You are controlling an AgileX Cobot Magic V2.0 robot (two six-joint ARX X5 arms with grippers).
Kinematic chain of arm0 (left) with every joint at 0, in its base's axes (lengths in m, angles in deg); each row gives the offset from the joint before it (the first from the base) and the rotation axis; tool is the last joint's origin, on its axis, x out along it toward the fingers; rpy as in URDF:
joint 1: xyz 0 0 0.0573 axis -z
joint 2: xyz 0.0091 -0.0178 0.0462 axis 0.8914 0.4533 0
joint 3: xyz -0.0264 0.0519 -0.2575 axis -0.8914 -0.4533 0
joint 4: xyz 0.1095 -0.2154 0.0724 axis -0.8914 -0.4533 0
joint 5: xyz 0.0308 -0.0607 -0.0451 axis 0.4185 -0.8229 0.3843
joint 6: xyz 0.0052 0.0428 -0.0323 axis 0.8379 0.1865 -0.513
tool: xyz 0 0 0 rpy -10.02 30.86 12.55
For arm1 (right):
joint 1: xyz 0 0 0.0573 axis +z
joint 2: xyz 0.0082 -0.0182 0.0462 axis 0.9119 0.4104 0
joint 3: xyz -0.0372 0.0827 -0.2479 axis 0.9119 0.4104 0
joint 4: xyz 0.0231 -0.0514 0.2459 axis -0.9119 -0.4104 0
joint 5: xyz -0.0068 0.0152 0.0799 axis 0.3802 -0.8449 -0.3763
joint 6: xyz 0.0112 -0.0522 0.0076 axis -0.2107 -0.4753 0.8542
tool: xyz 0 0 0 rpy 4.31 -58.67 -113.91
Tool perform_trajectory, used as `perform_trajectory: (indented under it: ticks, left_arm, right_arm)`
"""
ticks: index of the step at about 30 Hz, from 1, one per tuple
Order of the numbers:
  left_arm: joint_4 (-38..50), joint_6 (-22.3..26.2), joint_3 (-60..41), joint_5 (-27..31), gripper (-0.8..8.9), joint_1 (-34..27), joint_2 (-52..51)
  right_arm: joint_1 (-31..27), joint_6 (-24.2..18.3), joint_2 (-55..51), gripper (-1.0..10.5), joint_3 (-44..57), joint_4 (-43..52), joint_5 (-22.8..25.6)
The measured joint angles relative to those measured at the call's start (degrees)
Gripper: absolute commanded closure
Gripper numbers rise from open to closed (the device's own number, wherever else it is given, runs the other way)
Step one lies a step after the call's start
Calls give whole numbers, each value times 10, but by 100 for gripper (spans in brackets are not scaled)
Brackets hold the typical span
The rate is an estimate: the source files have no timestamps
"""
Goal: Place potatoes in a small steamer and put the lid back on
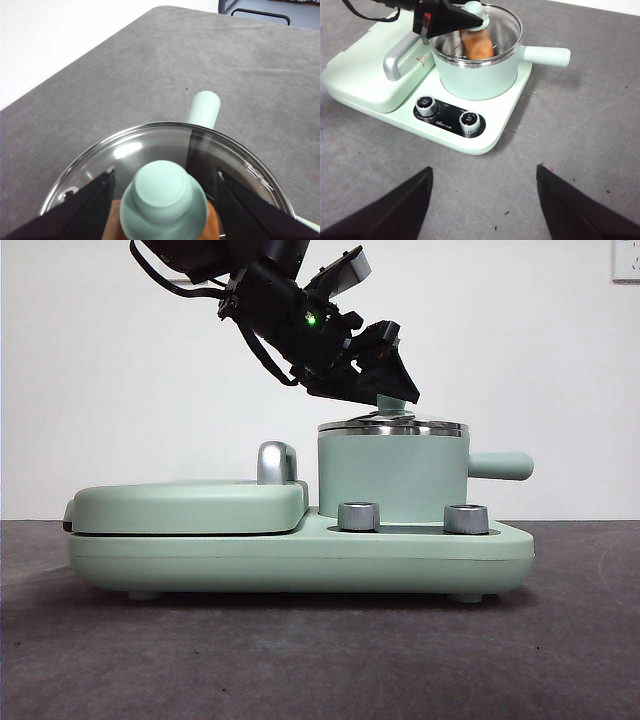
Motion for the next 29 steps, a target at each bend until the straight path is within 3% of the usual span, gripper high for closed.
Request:
perform_trajectory:
  ticks: [8,14,21,29]
  left_arm:
    - [-40,-31,0,0,498,0,-32]
    - [-126,-43,5,-7,502,-8,-154]
    - [-271,-59,4,-62,502,-43,-250]
    - [-339,-56,-91,-67,502,-81,-384]
  right_arm:
    - [0,0,0,621,0,0,0]
    - [0,0,0,621,0,0,0]
    - [0,0,0,621,0,0,0]
    - [0,0,0,621,0,0,-1]
